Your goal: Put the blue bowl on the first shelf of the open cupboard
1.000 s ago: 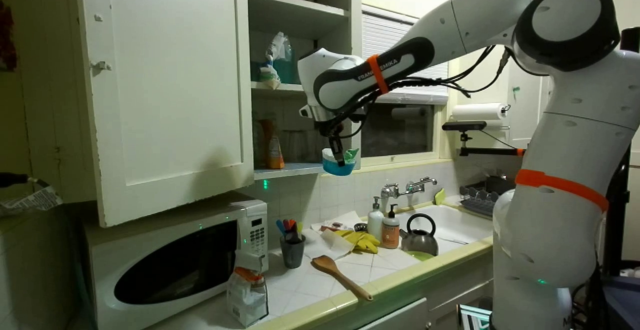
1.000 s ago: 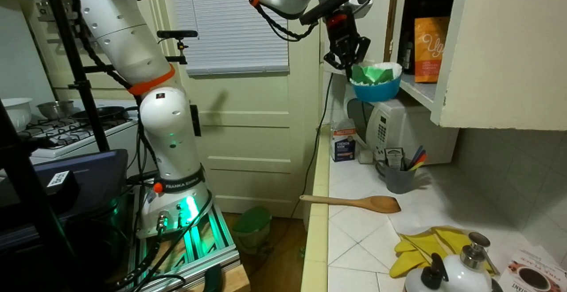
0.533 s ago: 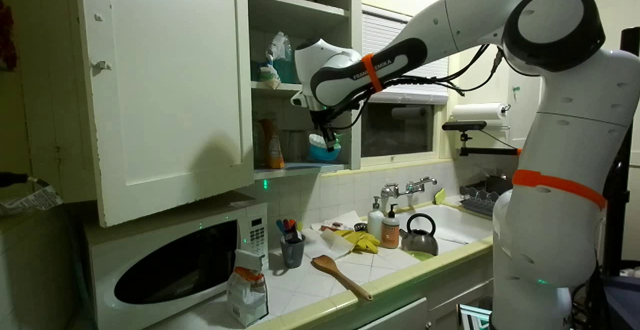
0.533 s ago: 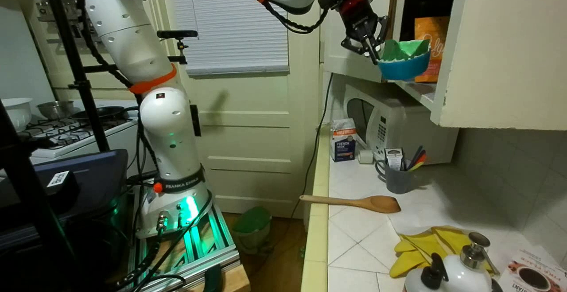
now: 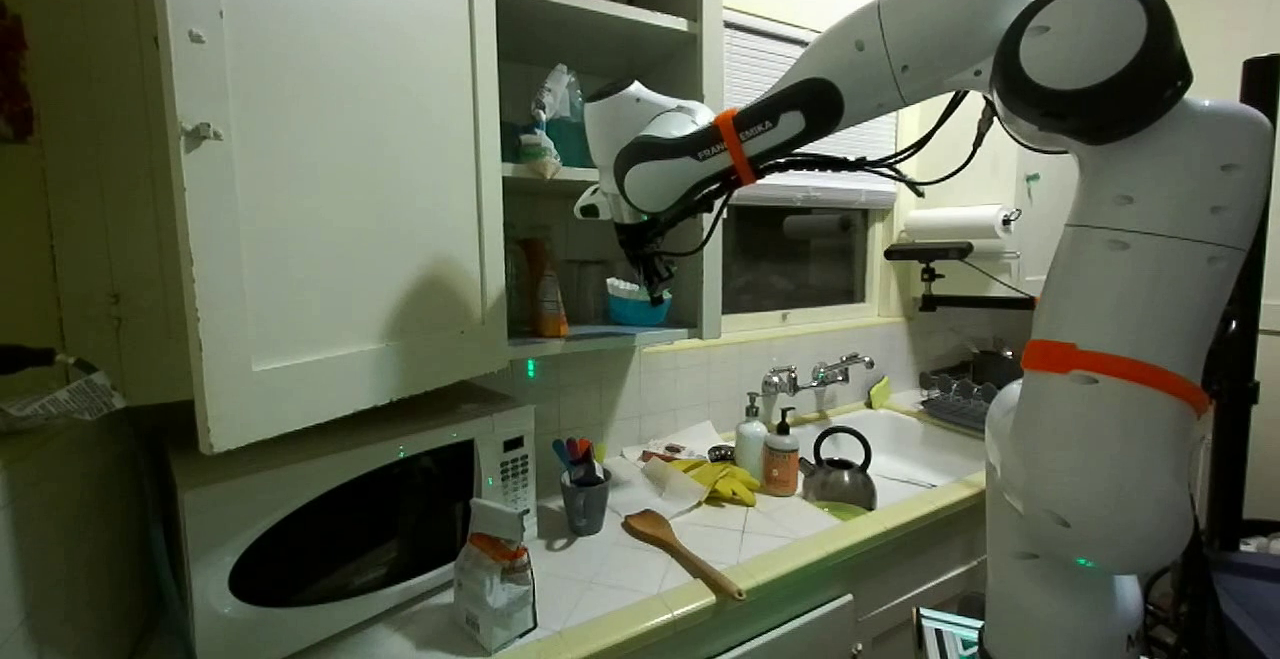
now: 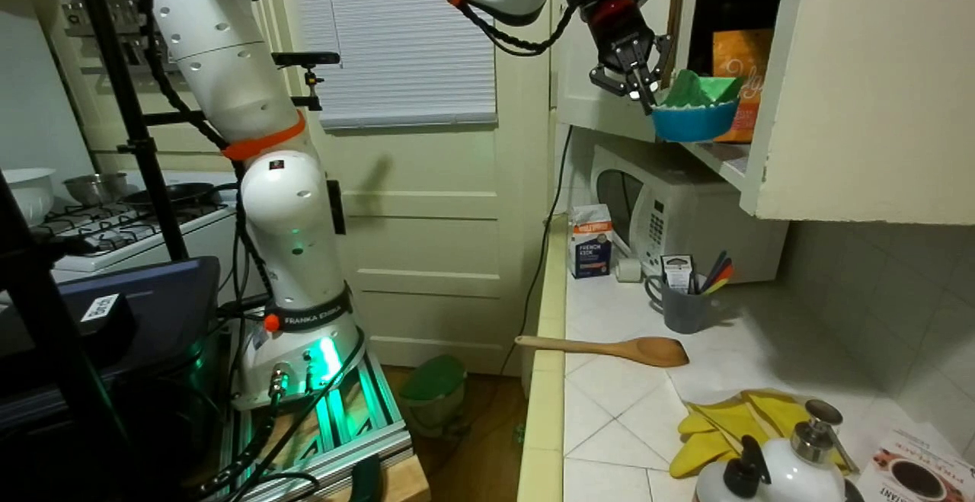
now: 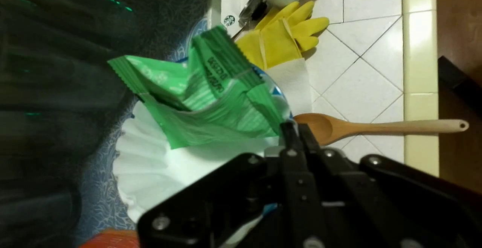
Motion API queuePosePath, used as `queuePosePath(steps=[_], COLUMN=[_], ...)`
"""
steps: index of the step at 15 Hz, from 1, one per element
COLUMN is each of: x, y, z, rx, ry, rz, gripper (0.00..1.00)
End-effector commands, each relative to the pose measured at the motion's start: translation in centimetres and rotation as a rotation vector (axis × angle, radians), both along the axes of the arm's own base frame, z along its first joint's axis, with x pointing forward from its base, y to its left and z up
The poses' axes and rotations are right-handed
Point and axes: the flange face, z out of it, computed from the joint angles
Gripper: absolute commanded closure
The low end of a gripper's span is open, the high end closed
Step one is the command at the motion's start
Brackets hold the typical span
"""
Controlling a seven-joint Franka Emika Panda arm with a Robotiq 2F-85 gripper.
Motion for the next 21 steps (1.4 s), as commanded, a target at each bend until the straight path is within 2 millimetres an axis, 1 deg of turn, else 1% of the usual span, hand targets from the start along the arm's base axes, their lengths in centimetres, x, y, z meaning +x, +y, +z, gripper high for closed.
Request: queuePosePath(steps=[1,3,5,8,11,12,14,17,18,19,21], x=[0.1,0.3,1.2,3.7,5.8,6.3,7.2,8.0,8.1,8.2,8.2], y=[-1.4,-2.5,-3.3,-3.1,-2.7,-2.7,-3.0,-3.1,-3.1,-3.1,-3.1], z=[0.4,0.4,0.4,-0.7,-2.2,-2.4,-2.3,-2.0,-1.8,-1.7,-1.6], rx=[-0.024,-0.100,-0.135,-0.158,-0.148,-0.145,-0.144,-0.146,-0.144,-0.146,-0.146], ry=[0.119,0.144,0.125,0.122,0.126,0.119,0.101,0.078,0.073,0.068,0.065], rz=[0.109,0.097,0.102,0.120,0.150,0.158,0.156,0.154,0.149,0.146,0.145], gripper=[0.99,0.99,0.99,0.99,0.99,0.99,0.99,0.99,0.71,0.70,0.56])
